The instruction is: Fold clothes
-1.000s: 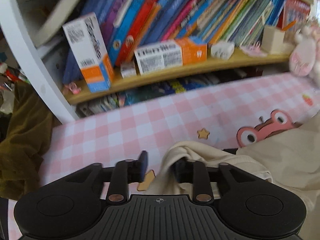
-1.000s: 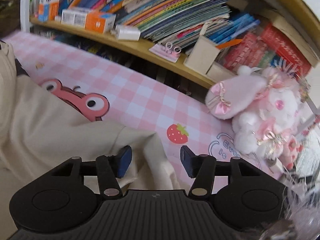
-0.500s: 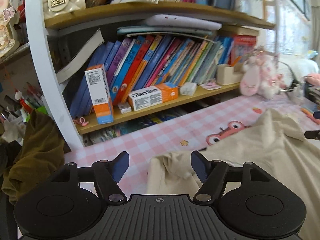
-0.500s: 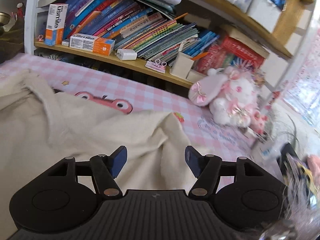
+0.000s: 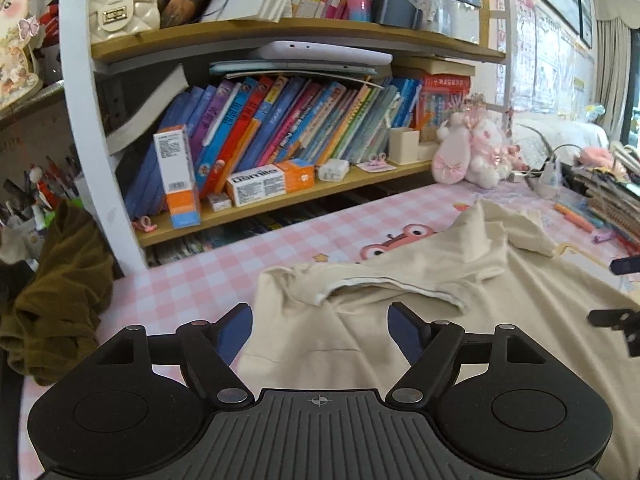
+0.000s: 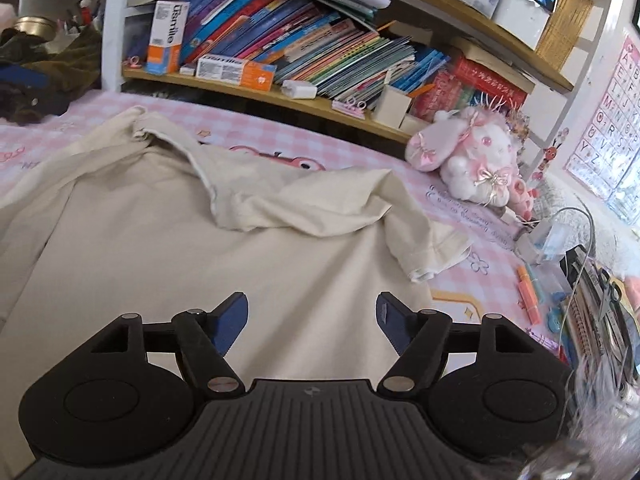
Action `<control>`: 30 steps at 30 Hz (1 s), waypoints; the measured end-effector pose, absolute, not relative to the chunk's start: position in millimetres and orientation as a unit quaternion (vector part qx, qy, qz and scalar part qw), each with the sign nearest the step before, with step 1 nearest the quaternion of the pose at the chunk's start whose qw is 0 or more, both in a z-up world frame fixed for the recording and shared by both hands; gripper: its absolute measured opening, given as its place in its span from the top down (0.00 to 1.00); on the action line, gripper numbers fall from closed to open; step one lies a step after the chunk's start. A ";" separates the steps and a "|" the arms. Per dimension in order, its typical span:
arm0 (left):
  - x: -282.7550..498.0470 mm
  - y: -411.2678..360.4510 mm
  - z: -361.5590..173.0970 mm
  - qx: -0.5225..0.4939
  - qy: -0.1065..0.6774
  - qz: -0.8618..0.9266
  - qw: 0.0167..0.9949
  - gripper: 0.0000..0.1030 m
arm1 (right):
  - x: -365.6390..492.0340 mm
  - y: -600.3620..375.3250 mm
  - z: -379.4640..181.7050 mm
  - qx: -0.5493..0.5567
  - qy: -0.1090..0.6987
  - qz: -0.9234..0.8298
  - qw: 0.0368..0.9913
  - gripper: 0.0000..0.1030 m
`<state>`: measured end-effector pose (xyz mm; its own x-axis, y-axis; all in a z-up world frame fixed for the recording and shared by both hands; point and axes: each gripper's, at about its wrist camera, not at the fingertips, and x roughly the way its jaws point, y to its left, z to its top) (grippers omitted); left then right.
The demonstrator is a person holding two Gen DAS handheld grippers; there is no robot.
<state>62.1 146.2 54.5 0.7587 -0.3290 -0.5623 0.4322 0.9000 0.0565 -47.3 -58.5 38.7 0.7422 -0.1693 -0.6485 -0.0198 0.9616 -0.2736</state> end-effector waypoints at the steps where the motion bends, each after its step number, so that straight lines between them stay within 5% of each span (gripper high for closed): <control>1: 61.2 143.7 54.1 0.095 0.282 -0.205 0.933 0.25 | -47.8 -59.5 37.9 -0.130 0.359 -0.042 0.923 0.32; 30: 67.3 128.4 54.7 0.100 0.289 -0.206 0.930 0.25 | -50.6 -74.3 29.9 -0.116 0.374 -0.038 0.920 0.31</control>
